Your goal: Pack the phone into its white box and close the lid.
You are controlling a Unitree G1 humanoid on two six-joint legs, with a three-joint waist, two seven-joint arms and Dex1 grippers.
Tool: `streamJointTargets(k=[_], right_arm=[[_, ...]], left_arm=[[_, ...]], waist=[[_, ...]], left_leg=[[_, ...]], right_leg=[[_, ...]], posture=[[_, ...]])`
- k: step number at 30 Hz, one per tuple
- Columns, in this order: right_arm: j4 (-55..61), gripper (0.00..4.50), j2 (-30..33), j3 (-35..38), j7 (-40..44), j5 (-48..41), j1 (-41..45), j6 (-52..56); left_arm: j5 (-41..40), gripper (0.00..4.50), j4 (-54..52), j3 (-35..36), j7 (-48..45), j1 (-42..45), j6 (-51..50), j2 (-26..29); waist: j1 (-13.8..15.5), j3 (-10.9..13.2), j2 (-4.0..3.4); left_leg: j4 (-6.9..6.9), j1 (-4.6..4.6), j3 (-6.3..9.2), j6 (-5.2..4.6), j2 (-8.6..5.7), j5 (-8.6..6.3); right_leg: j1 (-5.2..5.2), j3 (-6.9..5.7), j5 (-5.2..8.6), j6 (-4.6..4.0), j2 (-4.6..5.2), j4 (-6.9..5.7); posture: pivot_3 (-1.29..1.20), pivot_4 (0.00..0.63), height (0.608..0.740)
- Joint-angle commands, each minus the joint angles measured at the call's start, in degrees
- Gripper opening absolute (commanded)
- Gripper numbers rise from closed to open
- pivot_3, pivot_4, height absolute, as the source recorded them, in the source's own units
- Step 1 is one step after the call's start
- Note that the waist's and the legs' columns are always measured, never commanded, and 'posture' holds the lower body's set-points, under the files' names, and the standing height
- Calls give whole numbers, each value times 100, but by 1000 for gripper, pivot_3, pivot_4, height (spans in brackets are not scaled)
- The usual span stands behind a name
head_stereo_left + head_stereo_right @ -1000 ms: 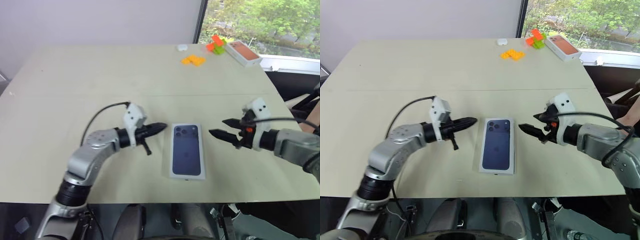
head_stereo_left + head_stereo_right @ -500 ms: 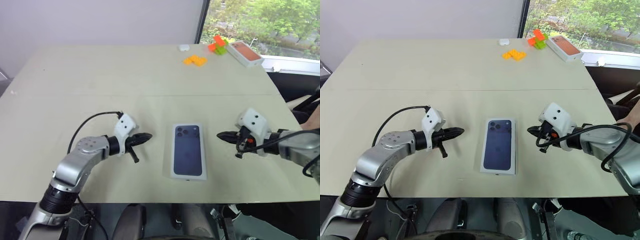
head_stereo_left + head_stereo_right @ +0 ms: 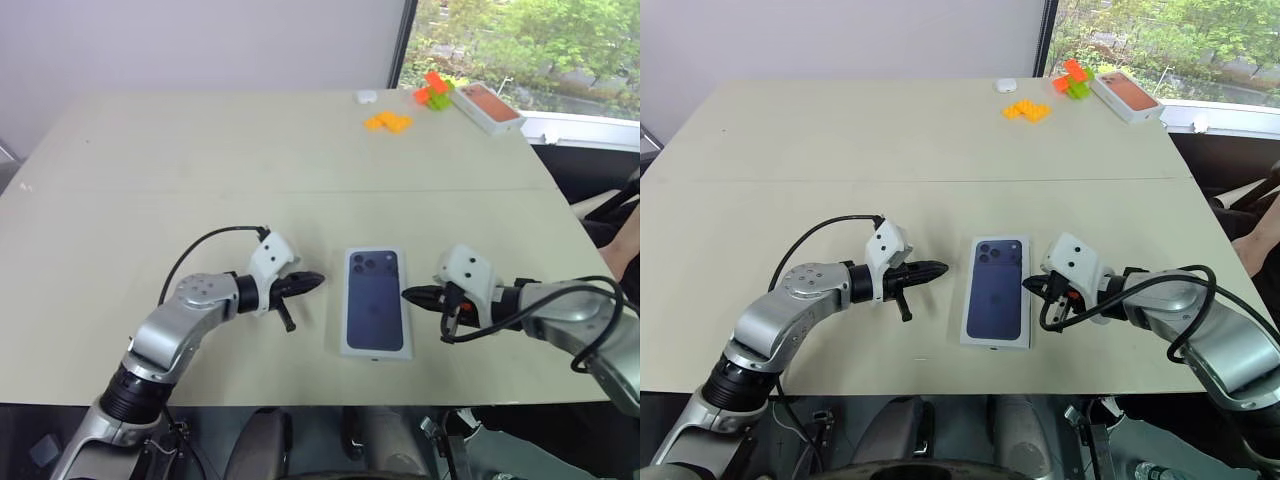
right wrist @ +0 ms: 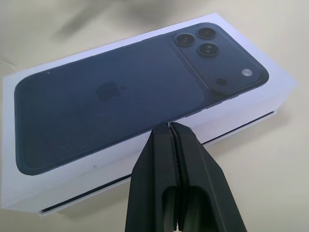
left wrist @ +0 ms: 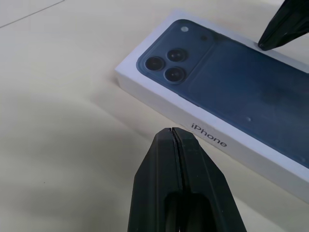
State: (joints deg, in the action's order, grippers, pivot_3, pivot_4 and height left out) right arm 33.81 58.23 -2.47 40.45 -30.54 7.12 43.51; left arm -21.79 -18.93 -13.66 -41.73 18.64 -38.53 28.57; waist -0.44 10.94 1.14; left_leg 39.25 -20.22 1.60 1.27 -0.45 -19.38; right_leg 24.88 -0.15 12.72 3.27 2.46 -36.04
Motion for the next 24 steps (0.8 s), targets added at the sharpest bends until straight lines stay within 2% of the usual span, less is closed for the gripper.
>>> streamJointTargets(k=[1, 10, 13, 17, 21, 24], right_arm=[[-15, 31, 71, -47, 98, 223, -196, 45], [-80, 31, 32, -236, 129, 607, -337, 27], [-34, 31, -26, -30, 205, 509, -316, -31], [-68, 31, -357, 590, 223, -59, -60, 175], [-235, 31, -193, 766, 296, 87, 54, 199], [-277, 31, 6, 572, 371, 439, -54, 1]], left_arm=[[31, 0, -106, -46, -25, 97, 12, -43], [29, 0, -23, -94, -38, 154, 15, -104], [37, 0, 7, -118, -31, 177, 27, -132], [45, 0, 86, -159, -42, 224, 17, -214], [194, 0, 246, -330, -116, 296, 69, -224], [270, 0, 317, -482, -180, 396, 22, -239]], waist=[[11, -1, 1], [33, -11, 18], [74, -12, 19], [108, -11, 18], [107, -8, 13], [110, -8, 13]], left_leg=[[1, 4, 1, 0, 0, 0], [5, 16, 4, 0, -3, 0], [5, 31, 3, 0, -3, 0], [5, 35, 3, 0, -3, 0], [4, 33, 2, 0, -2, 0], [3, 27, 5, 0, -2, 0]], right_leg=[[-5, -1, 0, 0, 0, 2], [-21, -2, 1, 0, 1, 4], [-34, -2, 1, -1, 1, 4], [-37, -2, 2, -1, -1, 3], [-34, -2, 1, -2, -2, 3], [-29, -3, 1, 0, -3, 4]], posture=[[0, 150, 740], [0, 150, 740], [0, 150, 740], [0, 150, 740], [0, 150, 740], [0, 150, 740]])
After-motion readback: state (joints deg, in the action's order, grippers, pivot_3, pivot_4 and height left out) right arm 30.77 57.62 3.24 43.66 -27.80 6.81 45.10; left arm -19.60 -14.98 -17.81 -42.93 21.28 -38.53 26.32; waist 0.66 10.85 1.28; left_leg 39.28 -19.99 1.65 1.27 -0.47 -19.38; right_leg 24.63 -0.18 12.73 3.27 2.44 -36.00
